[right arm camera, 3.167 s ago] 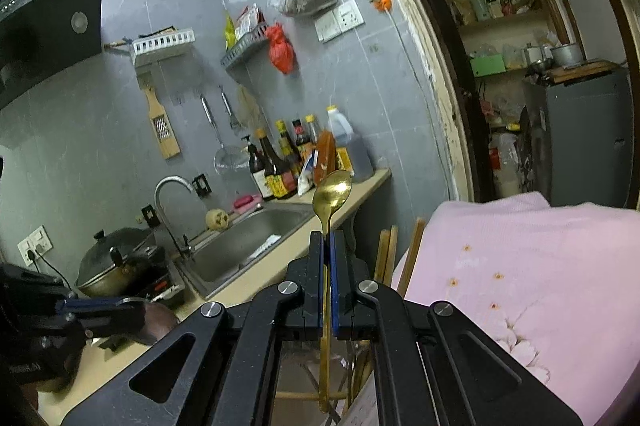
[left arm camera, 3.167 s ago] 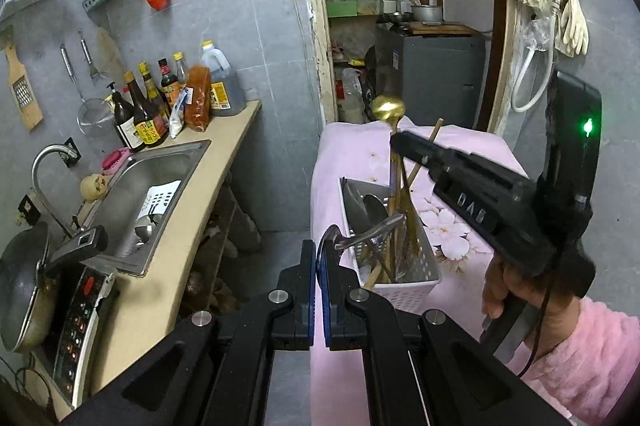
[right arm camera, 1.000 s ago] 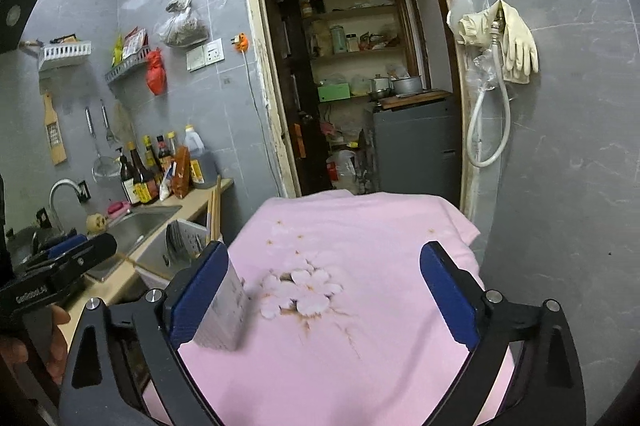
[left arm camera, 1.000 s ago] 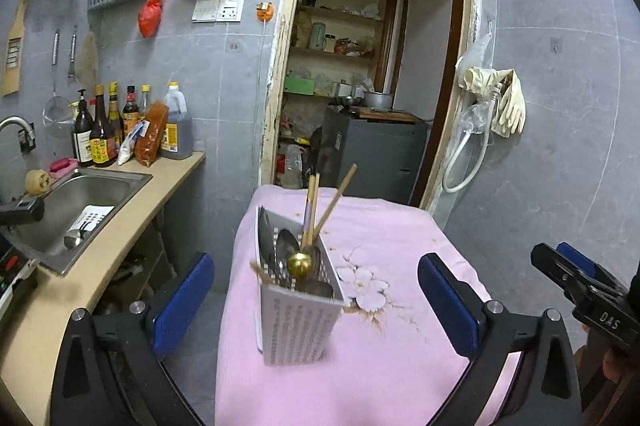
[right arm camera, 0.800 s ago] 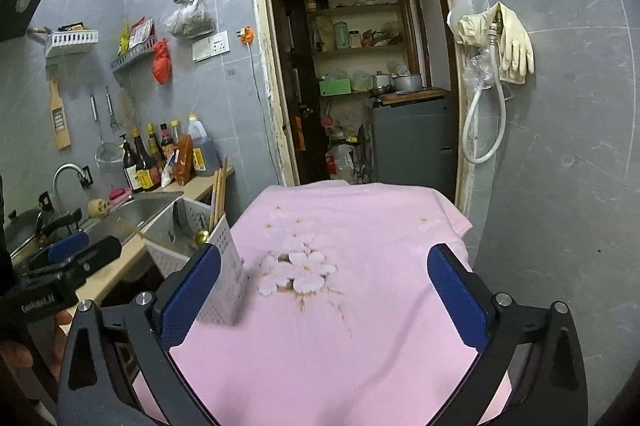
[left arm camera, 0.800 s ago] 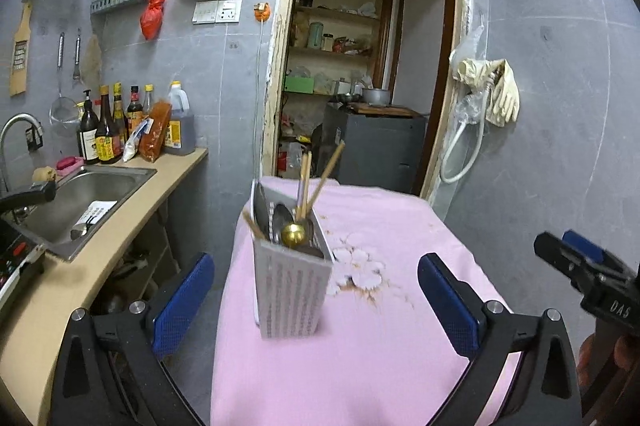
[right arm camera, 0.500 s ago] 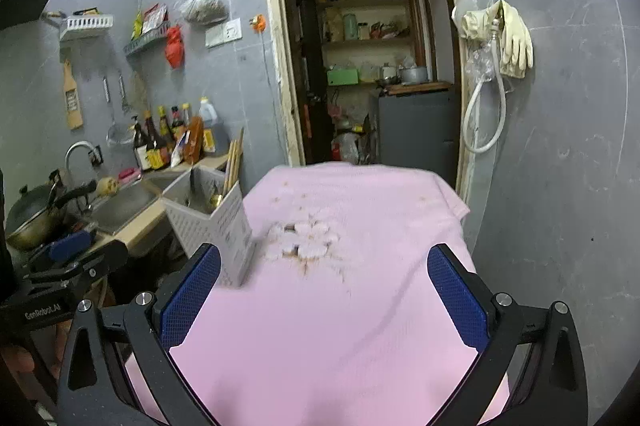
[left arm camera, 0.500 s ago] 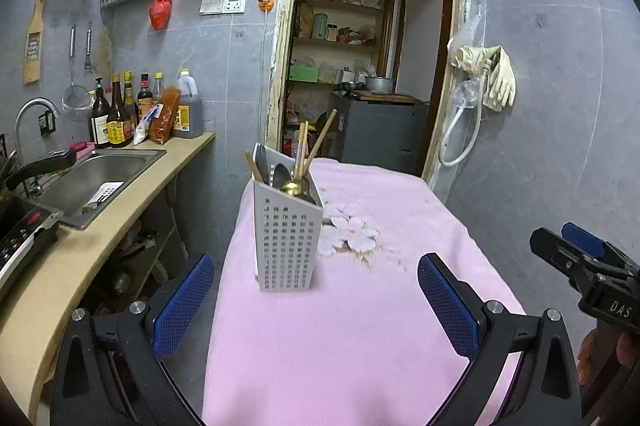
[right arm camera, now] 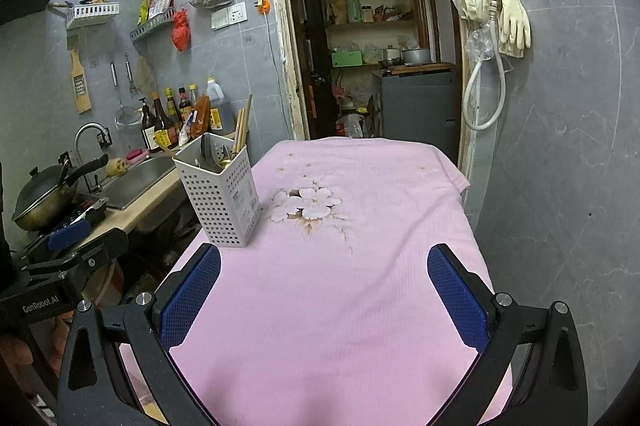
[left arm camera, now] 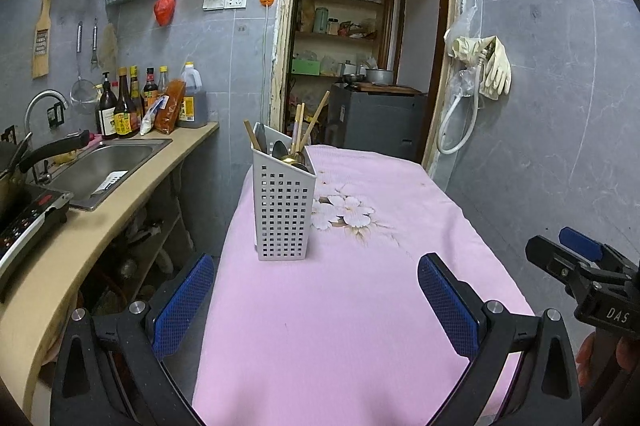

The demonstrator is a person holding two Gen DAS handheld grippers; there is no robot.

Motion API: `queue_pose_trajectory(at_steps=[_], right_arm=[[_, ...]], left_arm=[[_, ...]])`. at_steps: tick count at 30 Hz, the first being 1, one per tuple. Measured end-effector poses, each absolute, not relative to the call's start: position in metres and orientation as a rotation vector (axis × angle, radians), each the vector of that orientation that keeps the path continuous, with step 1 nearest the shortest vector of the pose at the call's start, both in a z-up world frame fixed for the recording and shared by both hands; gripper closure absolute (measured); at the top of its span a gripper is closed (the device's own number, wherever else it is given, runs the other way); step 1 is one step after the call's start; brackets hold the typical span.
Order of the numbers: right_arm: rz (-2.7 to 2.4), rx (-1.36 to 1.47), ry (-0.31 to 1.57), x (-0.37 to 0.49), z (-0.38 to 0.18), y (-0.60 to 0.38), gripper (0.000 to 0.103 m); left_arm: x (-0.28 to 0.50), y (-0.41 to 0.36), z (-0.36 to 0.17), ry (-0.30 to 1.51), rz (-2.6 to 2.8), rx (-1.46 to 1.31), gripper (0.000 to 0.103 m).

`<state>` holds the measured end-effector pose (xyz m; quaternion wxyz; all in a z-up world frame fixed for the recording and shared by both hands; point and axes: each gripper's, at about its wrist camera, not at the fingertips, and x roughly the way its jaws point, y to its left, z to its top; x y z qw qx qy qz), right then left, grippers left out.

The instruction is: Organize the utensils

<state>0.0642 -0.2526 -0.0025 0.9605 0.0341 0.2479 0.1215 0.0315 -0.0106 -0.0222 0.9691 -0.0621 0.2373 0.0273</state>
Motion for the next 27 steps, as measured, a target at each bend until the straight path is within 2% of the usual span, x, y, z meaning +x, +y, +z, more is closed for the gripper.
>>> queue_pose_trajectory(at_steps=[27], right_arm=[[0.264, 0.068, 0.511, 0.0671, -0.0024, -0.2489, 0.001]], left_arm=[[0.0289, -0.0130, -0.0244, 0.485, 0.061, -0.136, 0.000]])
